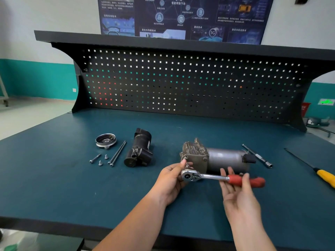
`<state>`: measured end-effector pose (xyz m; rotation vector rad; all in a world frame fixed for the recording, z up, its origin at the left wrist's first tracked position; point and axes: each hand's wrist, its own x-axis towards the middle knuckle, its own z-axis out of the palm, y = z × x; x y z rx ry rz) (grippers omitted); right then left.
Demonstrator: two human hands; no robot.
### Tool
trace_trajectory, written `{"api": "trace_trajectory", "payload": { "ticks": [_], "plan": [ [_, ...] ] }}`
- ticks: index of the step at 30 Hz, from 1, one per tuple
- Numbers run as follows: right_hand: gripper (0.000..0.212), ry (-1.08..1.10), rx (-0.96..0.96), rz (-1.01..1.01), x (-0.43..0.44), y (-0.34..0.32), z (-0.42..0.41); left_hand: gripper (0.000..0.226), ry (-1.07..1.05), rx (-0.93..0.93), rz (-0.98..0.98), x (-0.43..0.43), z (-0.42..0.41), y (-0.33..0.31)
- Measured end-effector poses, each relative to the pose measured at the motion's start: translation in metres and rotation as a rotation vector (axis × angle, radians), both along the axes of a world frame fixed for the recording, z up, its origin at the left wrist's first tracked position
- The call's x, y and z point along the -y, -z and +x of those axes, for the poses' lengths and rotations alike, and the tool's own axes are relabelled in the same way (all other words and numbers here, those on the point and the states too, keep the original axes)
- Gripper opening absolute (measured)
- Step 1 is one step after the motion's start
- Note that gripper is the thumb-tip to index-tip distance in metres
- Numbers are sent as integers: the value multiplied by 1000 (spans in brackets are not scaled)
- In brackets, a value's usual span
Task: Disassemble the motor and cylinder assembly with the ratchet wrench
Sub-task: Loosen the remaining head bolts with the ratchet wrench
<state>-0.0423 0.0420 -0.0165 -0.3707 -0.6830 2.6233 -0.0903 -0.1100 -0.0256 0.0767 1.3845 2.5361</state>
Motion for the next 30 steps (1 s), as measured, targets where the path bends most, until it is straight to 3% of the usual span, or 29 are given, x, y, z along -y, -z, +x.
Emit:
{"api": "trace_trajectory", "payload": {
  "ticks": [9,17,30],
  "plan": [
    [2,47,-121,502,5,-68,-14,15,120,120,-13,5,0,-4],
    [12,-26,-213,995,22,-108,-31,17,61,69,31,4,-2,-1],
    [17,-4,-316,1054,29,-100,-28,20,26,47,0,1,-1,-1]
  ]
}}
